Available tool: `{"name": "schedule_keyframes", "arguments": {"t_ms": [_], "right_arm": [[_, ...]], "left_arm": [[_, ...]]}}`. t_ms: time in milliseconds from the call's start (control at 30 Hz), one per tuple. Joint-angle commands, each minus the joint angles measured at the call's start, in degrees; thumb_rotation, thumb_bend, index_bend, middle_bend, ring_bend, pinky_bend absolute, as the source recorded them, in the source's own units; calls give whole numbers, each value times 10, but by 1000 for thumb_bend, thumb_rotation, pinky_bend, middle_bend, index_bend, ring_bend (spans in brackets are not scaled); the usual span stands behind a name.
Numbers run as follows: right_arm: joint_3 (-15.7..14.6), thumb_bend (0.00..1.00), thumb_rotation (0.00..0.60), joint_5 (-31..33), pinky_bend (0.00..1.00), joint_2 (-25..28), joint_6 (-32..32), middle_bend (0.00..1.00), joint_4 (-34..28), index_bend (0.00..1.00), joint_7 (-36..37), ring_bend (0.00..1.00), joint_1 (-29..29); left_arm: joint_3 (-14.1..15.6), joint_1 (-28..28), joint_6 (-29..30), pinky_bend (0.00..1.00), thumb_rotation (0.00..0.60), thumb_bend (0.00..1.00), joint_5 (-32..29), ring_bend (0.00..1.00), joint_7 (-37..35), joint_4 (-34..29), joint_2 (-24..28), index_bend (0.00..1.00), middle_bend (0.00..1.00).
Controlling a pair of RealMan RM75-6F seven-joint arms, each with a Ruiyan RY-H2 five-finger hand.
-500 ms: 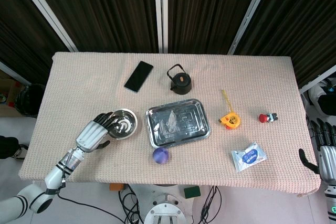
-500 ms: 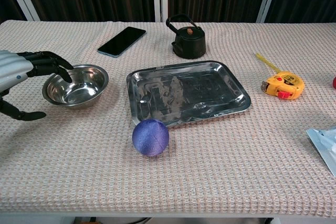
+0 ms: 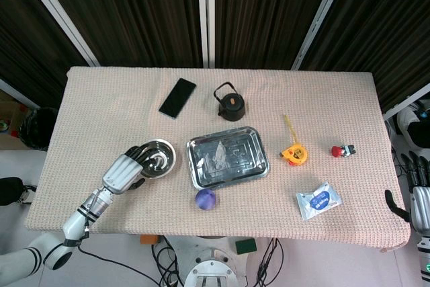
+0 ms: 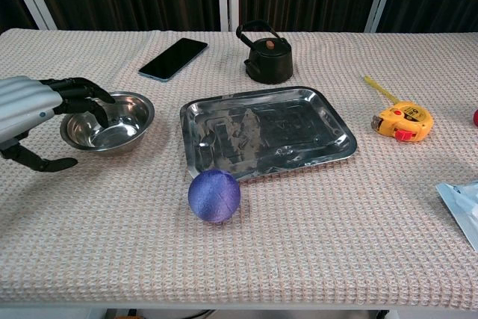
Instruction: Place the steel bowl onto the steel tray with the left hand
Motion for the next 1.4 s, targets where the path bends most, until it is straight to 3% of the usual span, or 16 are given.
{"name": "schedule_keyframes", "arguments": {"t_ms": [33, 267, 400, 633, 967, 1400], "right_arm": [[1, 349, 600, 1, 0, -1, -1, 0, 1, 0, 1, 0, 0], [4, 349, 600, 7, 0, -4, -9, 0, 5, 0, 1, 0, 2], [6, 349, 600, 8, 0, -4, -9, 0, 7, 0, 3, 0, 1], [7, 349, 600, 12, 0, -4, -11, 0, 12, 0, 11, 0, 0], [8, 349, 600, 11, 0, -8, -13, 0, 19, 0, 16, 0, 0], [13, 350, 600, 16, 0, 1, -2, 0, 20, 0, 34, 0, -9]], "left_arm": [[-1, -5, -2, 228, 600, 253, 1, 90, 6, 8, -6, 398, 156], [0, -14, -5, 228, 600, 305, 3, 90, 31, 27, -22, 436, 156], [-4, -15, -3, 228, 600, 418, -2, 92, 41, 41, -35, 481, 167], [-4, -12, 6, 228, 600, 528, -8, 97, 49, 47, -41, 593, 187], [-17, -33, 53, 221, 600, 562, 25, 111, 58, 9, -23, 635, 225], [-78, -129, 20, 220, 600, 568, 38, 111, 66, -42, -27, 670, 237]]}}
